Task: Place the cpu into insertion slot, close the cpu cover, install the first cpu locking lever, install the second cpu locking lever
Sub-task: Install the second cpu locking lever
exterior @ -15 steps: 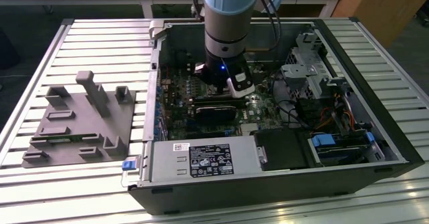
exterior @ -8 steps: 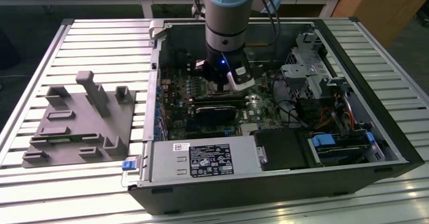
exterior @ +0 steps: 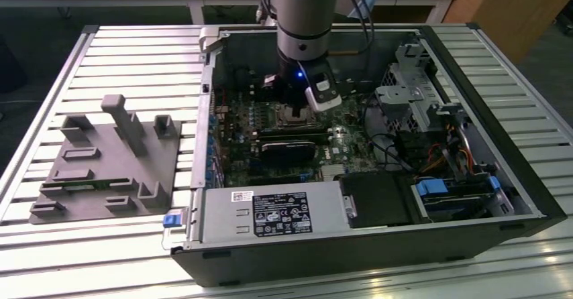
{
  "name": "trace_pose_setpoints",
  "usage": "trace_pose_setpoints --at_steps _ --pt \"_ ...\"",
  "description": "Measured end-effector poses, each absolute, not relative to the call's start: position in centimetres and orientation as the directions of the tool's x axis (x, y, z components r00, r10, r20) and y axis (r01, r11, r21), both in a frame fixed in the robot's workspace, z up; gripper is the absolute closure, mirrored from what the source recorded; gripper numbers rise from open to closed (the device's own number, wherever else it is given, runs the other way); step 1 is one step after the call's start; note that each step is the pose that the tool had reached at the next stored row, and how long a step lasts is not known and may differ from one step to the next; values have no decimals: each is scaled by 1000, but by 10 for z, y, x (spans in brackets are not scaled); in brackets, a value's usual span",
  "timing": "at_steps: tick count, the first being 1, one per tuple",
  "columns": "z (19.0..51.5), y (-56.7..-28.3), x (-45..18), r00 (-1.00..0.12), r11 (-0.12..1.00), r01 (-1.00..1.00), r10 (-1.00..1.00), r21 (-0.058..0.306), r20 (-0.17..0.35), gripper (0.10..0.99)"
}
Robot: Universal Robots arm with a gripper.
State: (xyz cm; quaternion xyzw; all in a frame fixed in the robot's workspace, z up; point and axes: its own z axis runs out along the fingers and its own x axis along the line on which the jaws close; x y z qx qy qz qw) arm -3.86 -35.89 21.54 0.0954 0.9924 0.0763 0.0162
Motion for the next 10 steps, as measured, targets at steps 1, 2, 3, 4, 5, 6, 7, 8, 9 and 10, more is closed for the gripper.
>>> trace_pose_setpoints --at_steps 1,2,3,4,5,6,7,8,9,10 --pt "215 -358 -38 -981 971 187 192 149 -19 980" --pt "215 -356 -37 -981 971 187 192 146 -19 980" --pt "215 -355 -36 -981 972 187 191 146 -19 980" --pt "215 -355 -36 -981 972 187 191 146 -19 980" --pt "215 -354 -36 -981 972 187 191 146 -19 980" --pt "215 -354 -36 -981 972 187 191 146 -19 980" --pt "215 -354 -36 -981 972 187 192 146 -19 980" --pt "215 -354 -36 -981 972 187 192 146 -19 980" --pt "215 -354 -36 -981 972 187 192 146 -19 980" --pt "215 -354 -36 -981 972 187 192 146 -19 980"
